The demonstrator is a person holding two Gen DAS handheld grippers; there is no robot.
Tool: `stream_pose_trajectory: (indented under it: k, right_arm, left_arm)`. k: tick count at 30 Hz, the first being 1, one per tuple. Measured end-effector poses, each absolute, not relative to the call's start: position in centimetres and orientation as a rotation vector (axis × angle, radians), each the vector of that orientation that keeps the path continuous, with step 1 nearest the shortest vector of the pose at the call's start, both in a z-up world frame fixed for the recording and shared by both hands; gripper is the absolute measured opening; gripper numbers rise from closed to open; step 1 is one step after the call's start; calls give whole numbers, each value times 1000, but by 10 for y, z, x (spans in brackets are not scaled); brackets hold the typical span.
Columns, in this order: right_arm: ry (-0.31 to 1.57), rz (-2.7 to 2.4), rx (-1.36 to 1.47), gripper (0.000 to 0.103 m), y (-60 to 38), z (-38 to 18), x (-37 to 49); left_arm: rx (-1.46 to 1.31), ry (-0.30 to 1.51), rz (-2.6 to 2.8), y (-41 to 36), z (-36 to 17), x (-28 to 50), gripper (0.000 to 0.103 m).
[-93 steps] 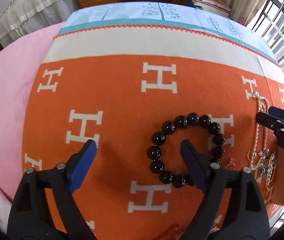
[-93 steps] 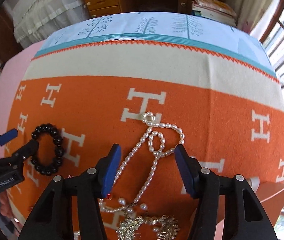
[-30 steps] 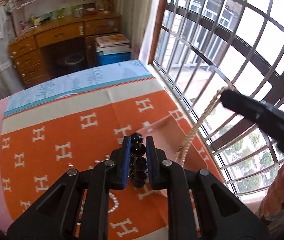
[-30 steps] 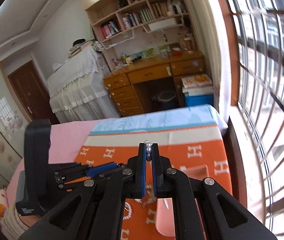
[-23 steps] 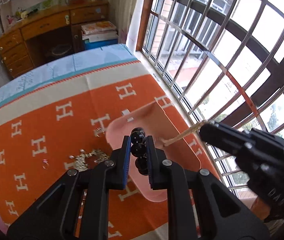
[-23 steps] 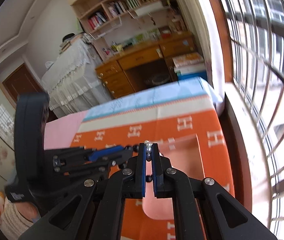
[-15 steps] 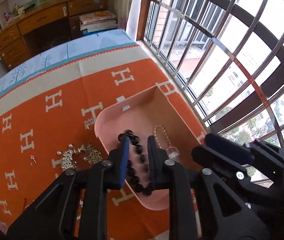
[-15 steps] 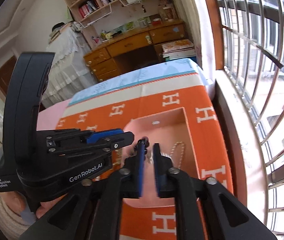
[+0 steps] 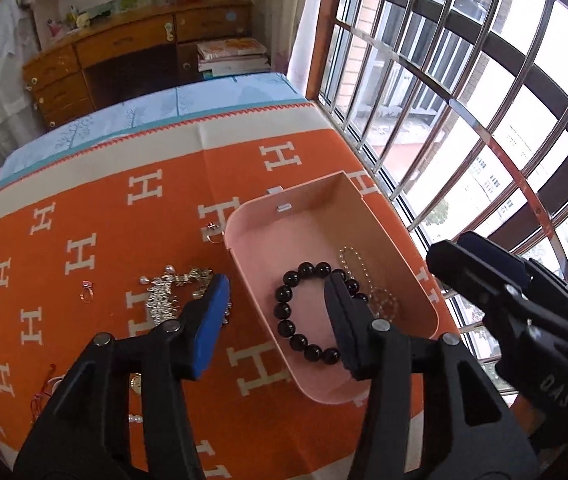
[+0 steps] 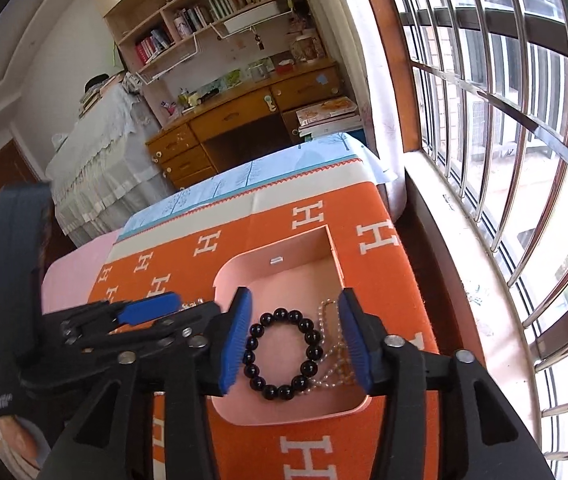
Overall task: Organize jewelry
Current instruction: 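Lower the bead bracelet into the pink box with the left gripper while the right drops the necklace in, then grasp the red string bracelet with the left gripper while the right gripper grasps the white watch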
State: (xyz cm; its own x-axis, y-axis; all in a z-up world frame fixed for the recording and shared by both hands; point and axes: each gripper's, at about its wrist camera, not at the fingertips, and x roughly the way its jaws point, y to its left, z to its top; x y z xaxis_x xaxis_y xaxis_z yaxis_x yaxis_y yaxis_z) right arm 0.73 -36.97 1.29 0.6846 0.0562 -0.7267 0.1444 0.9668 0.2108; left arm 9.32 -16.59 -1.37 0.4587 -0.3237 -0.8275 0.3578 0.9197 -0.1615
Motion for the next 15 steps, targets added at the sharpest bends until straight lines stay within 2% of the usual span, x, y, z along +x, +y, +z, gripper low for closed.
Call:
stream_pose_trajectory:
  k: [15]
  right_arm:
    - [844, -18, 259, 52, -352, -8, 22]
  left_arm:
    - [-1, 1019, -323, -128, -27, 73, 46]
